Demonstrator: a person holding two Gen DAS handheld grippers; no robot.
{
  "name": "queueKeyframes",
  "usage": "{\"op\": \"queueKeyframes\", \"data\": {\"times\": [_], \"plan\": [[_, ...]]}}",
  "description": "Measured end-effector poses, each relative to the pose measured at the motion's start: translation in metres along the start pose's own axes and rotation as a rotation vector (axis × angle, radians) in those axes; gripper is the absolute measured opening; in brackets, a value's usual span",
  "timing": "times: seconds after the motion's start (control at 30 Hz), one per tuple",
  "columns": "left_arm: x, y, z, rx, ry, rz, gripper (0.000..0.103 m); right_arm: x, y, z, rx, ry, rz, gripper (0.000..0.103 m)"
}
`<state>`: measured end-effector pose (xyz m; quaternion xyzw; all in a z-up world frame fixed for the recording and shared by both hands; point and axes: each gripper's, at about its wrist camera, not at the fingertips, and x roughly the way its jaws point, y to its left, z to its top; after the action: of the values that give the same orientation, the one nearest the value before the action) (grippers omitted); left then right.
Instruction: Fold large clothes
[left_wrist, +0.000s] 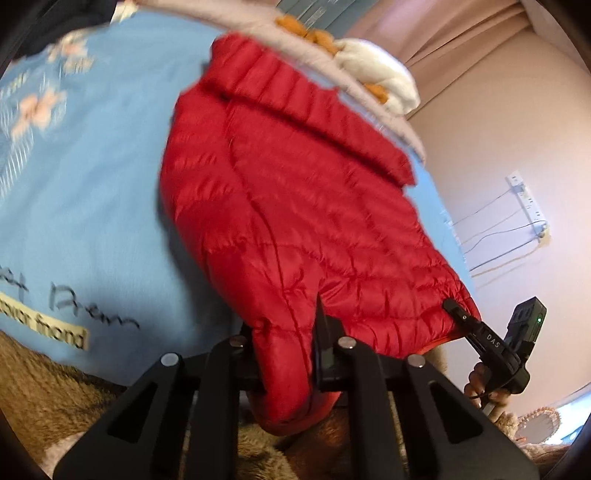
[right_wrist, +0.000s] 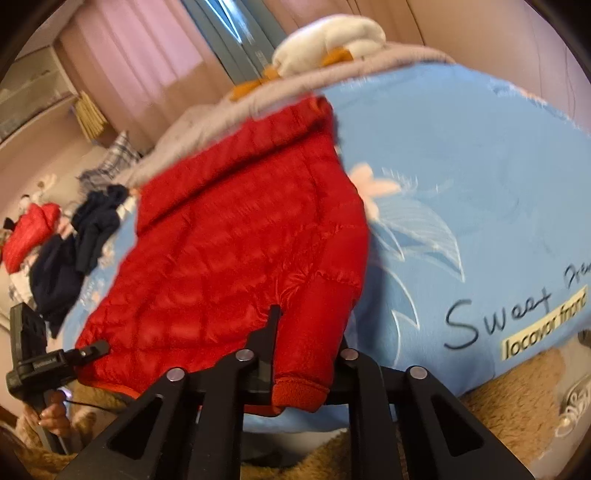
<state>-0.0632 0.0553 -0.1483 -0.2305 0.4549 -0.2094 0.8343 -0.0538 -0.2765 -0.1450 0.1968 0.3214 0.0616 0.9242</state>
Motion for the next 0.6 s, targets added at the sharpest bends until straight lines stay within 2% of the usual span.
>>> {"op": "queueKeyframes", "data": {"times": [0.33, 0.6], "plan": [[-0.081, -0.044, 0.018, 0.098, -0.185, -0.064, 0.014, -0.072, 0.037, 0.035, -0.108, -0.217, 0.072, 0.012], [-0.120, -0.068, 0.019, 0.179, -0.277, -0.080, 0.014, -0.106, 0.052, 0.038, -0.170, -0.320, 0.083, 0.012]]}}
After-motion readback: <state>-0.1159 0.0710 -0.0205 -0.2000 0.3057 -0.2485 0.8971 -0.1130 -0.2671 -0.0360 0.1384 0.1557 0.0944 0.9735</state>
